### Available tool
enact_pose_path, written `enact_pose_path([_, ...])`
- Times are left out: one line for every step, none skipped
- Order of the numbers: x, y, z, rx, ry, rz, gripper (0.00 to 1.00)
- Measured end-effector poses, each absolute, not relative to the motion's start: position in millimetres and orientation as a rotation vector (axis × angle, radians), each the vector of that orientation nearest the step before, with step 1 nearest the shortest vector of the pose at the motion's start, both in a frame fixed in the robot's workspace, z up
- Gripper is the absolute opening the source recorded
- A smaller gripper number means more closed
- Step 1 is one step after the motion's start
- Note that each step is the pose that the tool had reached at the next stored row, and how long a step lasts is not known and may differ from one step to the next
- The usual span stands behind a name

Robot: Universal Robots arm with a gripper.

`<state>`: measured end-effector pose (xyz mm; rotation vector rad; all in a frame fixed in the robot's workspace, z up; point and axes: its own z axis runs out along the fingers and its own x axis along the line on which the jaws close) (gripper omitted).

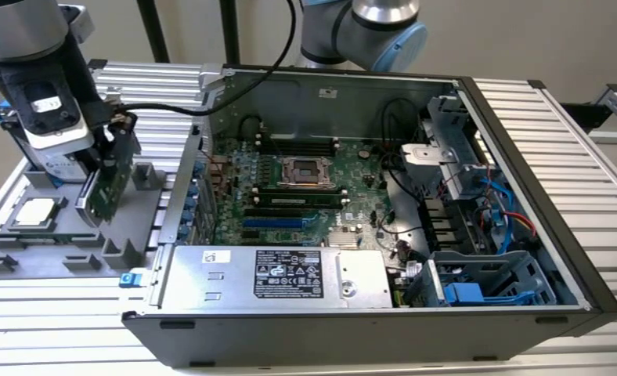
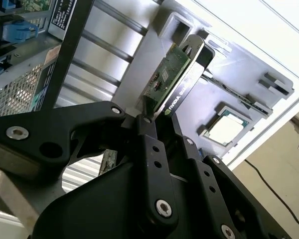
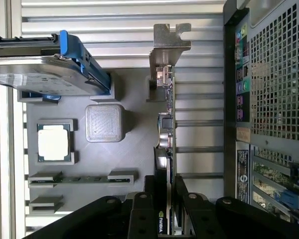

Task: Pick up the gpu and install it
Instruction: 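Pick up the gpu and move the gpu toward the slot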

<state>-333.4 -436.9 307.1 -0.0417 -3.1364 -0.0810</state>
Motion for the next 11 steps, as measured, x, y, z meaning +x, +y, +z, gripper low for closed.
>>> enact_pose_path([-333, -437, 308, -0.042, -3.136, -0.081, 0.0])
enact_pose_path([-333, -437, 309, -0.042, -3.136, -0.081, 0.0])
enact_pose_path([-333, -437, 311, -0.042, -3.136, -0.081, 0.0])
enact_pose_path([-333, -437, 312, -0.042, -3.136, -0.081, 0.0])
enact_pose_path([-333, -437, 313, -0.042, -3.136, -0.081, 0.0])
enact_pose_path([-333, -437, 314, -0.042, -3.136, -0.081, 0.0])
enact_pose_path([-333, -437, 315, -0.042, -3.136, -0.081, 0.0])
enact_pose_path([-333, -437, 316, -0.042, -3.136, -0.081, 0.0])
enact_pose_path([-333, -437, 317, -0.042, -3.136, -0.081, 0.0])
enact_pose_path([-333, -437, 318, -0.042, -3.136, -0.081, 0.0])
enact_pose_path([-333, -437, 319, -0.042, -3.136, -0.081, 0.0])
